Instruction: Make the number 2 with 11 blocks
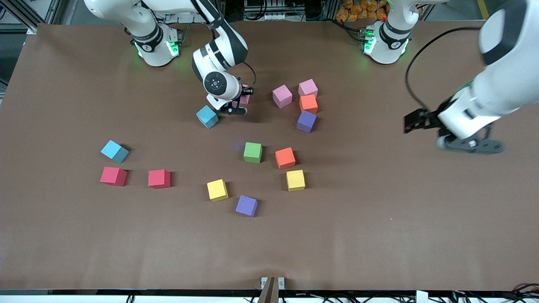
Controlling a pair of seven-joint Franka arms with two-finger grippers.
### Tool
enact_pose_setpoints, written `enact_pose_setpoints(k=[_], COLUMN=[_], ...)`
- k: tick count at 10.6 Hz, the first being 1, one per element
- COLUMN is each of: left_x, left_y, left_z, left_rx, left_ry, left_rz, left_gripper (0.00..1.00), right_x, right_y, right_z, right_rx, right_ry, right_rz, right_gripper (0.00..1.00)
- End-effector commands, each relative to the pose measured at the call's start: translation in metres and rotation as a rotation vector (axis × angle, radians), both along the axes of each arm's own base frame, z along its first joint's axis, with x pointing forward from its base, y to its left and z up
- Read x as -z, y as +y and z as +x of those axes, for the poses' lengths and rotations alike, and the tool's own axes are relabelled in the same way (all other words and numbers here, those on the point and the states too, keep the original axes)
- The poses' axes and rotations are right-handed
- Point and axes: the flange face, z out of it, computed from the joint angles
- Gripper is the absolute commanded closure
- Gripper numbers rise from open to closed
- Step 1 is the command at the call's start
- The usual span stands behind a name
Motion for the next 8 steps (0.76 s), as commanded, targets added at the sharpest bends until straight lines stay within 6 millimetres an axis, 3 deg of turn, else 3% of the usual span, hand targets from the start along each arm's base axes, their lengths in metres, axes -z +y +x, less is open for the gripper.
enact_pose_setpoints(k=[1,3,4,6,8], left_x=[0.047,0.102,0.129,0.166,0.206], left_y=[-0.042,-0.11,-0.134,-0.169,-0.195], left_z=[-0.017,-0.056,-0.079,-0.119,-0.157], left_rx=[-0.01,-0.013,0.004,-0.04,0.023], left_ry=[-0.011,-0.001,0.015,0.041,0.036], left_rz=[-0.028,-0.019,-0.002,0.025,0.041], left_gripper=[0.0,0.0,0.0,0.0,0.0], right_x=[-0.017,-0.017,-0.016,-0.009,-0.005], right_y=[-0.002,-0.009,-0.011,-0.017,-0.023], right_z=[-0.004,-0.01,-0.01,-0.012,-0.011], right_rx=[-0.002,-0.015,-0.035,-0.062,-0.076], right_ry=[0.027,0.026,0.014,0.005,-0.001], right_rz=[0.027,0.015,0.005,-0.019,-0.033], right_gripper=[1.0,1.0,1.0,0.99,0.98])
